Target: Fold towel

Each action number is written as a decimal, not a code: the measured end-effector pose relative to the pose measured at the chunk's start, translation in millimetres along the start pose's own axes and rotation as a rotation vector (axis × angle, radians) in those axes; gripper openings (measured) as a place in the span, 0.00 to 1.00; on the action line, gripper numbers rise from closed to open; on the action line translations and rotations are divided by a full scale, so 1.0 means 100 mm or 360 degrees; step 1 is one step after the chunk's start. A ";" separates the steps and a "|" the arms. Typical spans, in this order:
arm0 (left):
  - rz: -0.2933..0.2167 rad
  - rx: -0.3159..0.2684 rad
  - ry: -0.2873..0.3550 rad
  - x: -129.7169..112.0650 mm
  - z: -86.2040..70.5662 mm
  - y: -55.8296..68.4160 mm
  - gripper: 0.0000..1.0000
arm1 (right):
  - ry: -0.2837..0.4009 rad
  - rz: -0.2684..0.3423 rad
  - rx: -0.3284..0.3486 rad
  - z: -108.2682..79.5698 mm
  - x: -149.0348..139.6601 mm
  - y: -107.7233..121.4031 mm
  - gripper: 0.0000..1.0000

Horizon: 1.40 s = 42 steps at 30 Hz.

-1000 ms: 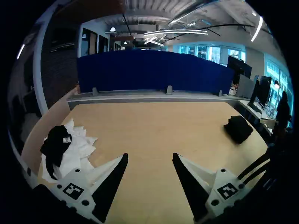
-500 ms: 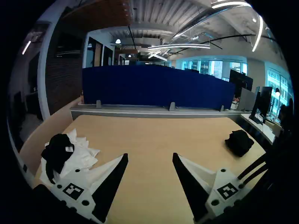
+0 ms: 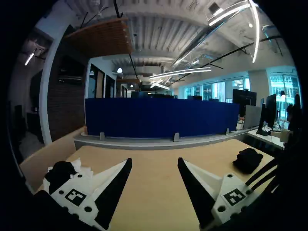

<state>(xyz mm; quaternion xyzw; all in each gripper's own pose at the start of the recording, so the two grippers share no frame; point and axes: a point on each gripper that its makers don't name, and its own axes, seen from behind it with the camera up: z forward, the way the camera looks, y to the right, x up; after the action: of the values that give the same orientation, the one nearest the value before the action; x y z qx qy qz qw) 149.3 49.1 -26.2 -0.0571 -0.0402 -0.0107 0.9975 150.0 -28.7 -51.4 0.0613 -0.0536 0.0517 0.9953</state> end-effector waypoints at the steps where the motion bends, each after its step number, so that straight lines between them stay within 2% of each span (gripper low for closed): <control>1: 0.0014 0.0001 0.0032 0.04 -0.01 0.01 0.88 | 0.0003 0.0004 -0.0003 0.00 0.01 -0.01 1.00; 5: 0.0039 -0.0005 0.0124 0.13 -0.03 0.10 0.88 | 0.0007 0.0021 0.0006 -0.01 0.01 -0.10 1.00; 9: -0.0007 -0.0019 0.0141 0.14 -0.03 0.12 0.88 | -0.0014 0.0038 0.0044 0.00 -0.01 -0.21 1.00; 15: -0.0057 0.0044 0.0146 0.12 -0.02 -0.01 0.88 | -0.0017 0.0037 0.0034 0.02 0.04 -0.25 1.00; 21: 0.0006 0.0084 0.0094 -0.03 0.04 -0.08 0.88 | -0.0008 0.0059 0.0034 0.02 0.12 -0.27 1.00; 27: 0.0096 0.0140 0.0110 -0.14 0.08 -0.15 0.88 | -0.0040 0.0083 0.0044 0.05 0.10 -0.31 1.00; 33: 0.0097 0.0189 0.0141 -0.31 0.08 -0.21 0.88 | -0.0055 0.0101 -0.0003 0.17 0.11 -0.21 1.00; 38: 0.0079 0.0189 0.0169 -0.44 0.07 -0.28 0.88 | -0.0036 0.0112 -0.0014 0.22 0.14 -0.22 1.00; 42: 0.0098 0.0183 0.0183 -0.57 0.08 -0.31 0.88 | -0.0020 0.0094 -0.0019 0.24 0.12 -0.24 1.00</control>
<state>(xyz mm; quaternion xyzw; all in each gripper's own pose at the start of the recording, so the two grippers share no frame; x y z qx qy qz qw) 90.7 19.9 -19.4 -0.0003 0.0184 0.0190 0.9996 161.7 -54.3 -28.9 0.0542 -0.0621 0.0804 0.9934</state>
